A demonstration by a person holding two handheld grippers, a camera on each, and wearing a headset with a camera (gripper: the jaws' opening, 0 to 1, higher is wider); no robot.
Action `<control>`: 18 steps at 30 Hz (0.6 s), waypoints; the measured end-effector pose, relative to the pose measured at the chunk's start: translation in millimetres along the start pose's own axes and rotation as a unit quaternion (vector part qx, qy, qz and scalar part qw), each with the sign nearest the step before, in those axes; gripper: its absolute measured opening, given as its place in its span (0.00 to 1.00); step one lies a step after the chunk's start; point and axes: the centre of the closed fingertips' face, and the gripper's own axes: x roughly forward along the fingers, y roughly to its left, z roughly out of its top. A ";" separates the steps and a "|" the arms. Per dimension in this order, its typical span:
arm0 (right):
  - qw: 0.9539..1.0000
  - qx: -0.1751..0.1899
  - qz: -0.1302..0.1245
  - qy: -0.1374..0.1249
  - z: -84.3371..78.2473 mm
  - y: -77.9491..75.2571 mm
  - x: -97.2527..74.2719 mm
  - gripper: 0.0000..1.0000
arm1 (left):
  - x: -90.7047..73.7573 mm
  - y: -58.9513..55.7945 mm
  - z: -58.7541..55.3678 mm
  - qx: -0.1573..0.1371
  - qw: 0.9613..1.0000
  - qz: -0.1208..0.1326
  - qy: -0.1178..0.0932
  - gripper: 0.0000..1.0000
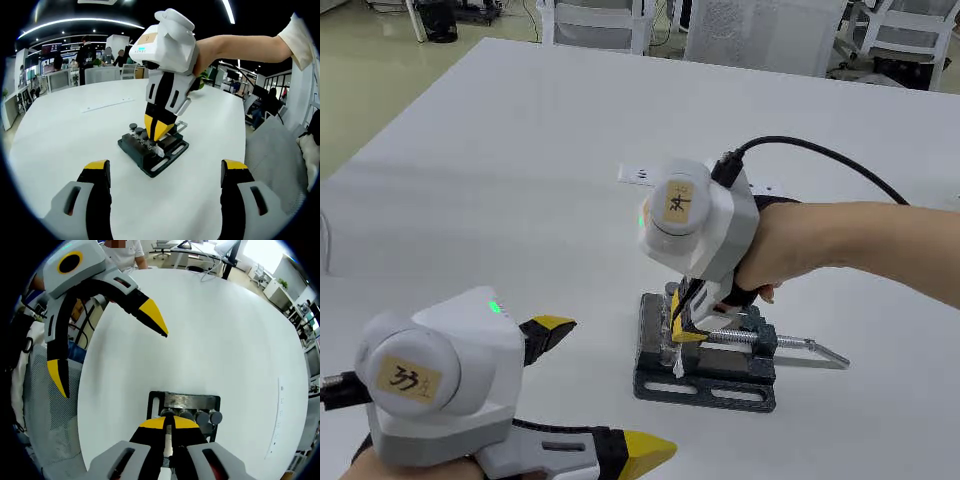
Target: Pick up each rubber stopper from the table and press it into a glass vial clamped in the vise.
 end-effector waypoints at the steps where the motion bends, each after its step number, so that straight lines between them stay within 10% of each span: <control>1: 1.000 0.005 0.000 -0.004 0.4 -0.2 0.1 0.00 | -0.1 0.2 -0.1 0.001 1.000 0.001 0.001 0.90; 18: 0.998 0.028 -0.009 -0.055 1.4 -0.4 -3.0 0.07 | 0.2 1.1 -2.6 -0.009 1.000 -0.001 0.006 0.90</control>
